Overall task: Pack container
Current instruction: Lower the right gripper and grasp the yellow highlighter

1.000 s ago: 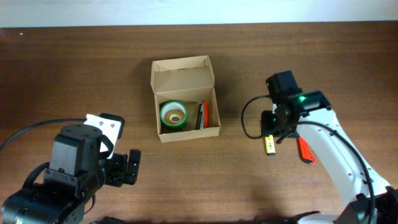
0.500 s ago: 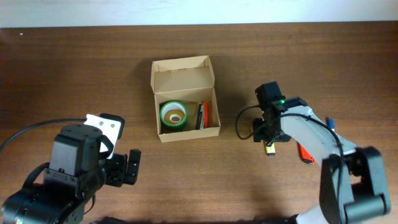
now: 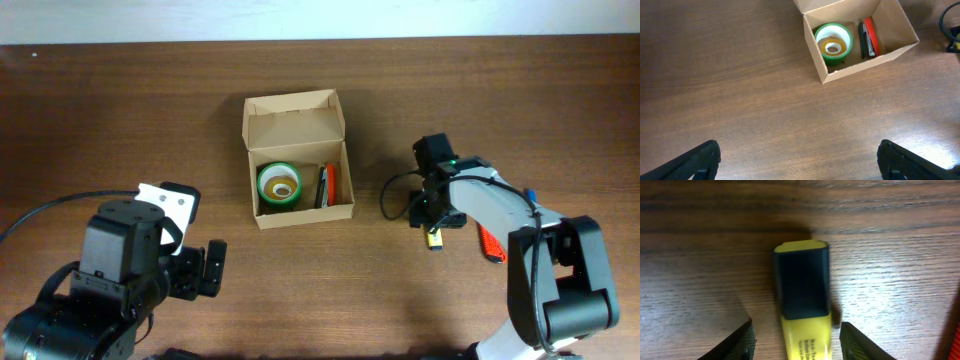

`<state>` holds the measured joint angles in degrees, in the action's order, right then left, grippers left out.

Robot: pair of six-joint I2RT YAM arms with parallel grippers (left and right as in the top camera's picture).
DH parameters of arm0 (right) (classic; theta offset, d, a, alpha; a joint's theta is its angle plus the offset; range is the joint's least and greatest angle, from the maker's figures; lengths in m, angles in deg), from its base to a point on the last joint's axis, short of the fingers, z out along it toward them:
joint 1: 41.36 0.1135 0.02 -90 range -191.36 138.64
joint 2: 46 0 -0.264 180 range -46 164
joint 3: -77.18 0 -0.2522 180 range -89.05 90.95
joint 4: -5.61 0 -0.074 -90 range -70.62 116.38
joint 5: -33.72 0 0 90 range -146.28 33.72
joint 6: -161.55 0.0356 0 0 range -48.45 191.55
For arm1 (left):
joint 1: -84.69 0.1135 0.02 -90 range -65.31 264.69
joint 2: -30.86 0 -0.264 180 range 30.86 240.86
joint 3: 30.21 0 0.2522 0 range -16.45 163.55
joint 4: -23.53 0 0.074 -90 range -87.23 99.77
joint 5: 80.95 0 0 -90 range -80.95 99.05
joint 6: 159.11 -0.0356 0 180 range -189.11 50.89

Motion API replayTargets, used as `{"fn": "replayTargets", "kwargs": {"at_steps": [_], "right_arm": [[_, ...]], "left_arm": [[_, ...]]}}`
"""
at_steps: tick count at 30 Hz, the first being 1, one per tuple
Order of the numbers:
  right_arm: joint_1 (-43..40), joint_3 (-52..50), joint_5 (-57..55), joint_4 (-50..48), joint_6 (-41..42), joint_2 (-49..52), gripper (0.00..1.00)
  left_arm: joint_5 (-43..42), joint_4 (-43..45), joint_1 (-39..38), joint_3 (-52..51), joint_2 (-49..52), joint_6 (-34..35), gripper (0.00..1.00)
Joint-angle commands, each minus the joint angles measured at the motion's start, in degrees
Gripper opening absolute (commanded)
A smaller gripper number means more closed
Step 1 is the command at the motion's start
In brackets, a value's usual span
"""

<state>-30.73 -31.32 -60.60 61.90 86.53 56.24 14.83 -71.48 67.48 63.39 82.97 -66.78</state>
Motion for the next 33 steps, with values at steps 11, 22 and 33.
{"fn": "replayTargets", "kwargs": {"at_steps": [11,22,33], "right_arm": [[-2.7,-3.2,2.4,-2.6,-1.3,0.5,0.43],[-2.7,-3.2,2.4,-2.9,-1.2,0.5,0.27],[-2.7,-2.8,5.5,-2.2,-1.2,0.4,0.16]], "left_arm": [[-0.6,0.0,0.1,0.2,-0.1,-1.1,1.00],[-0.6,0.0,0.1,0.2,-0.1,-1.1,1.00],[-0.6,0.0,0.1,0.2,-0.1,-1.1,1.00]]}}
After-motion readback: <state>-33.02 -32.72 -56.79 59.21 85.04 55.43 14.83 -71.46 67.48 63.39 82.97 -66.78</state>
